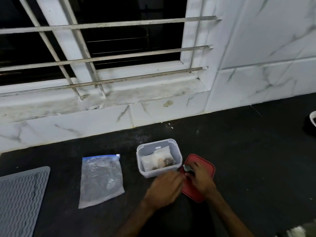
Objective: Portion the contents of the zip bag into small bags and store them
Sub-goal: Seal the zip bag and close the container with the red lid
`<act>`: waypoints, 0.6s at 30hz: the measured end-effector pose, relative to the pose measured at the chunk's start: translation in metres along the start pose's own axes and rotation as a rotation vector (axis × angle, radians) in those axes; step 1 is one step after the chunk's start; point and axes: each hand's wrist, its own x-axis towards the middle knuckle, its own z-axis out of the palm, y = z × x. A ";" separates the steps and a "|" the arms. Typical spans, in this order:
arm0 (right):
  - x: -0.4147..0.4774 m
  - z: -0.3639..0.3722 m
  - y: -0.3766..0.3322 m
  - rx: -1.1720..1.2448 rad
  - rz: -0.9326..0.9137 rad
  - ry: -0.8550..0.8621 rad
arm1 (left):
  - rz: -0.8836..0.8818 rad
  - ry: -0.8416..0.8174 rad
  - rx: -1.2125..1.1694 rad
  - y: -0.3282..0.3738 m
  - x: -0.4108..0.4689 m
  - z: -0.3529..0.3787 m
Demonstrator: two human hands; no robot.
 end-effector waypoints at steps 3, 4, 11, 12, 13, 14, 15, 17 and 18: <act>0.005 -0.005 0.001 0.066 0.065 -0.006 | 0.117 -0.306 0.047 0.012 0.004 0.045; 0.008 -0.007 0.001 0.035 0.048 0.024 | 0.102 -0.389 0.051 0.010 0.003 0.056; 0.048 -0.039 0.000 -0.089 0.077 0.100 | 0.244 -0.482 0.182 0.003 0.017 0.079; 0.055 -0.040 -0.001 -0.109 0.082 0.078 | 0.285 -0.473 0.211 0.003 0.017 0.080; 0.063 -0.041 -0.003 -0.124 0.082 0.059 | 0.325 -0.444 0.243 0.001 0.016 0.081; 0.070 -0.041 -0.003 -0.126 0.084 0.044 | 0.352 -0.419 0.262 0.002 0.014 0.080; 0.077 -0.041 -0.006 -0.123 0.087 0.033 | 0.376 -0.390 0.277 0.002 0.011 0.077; 0.087 -0.040 -0.007 -0.109 0.100 0.024 | 0.380 -0.335 0.289 0.002 0.007 0.068; 0.092 -0.038 -0.008 -0.105 0.107 0.012 | 0.357 -0.319 0.304 0.001 0.005 0.064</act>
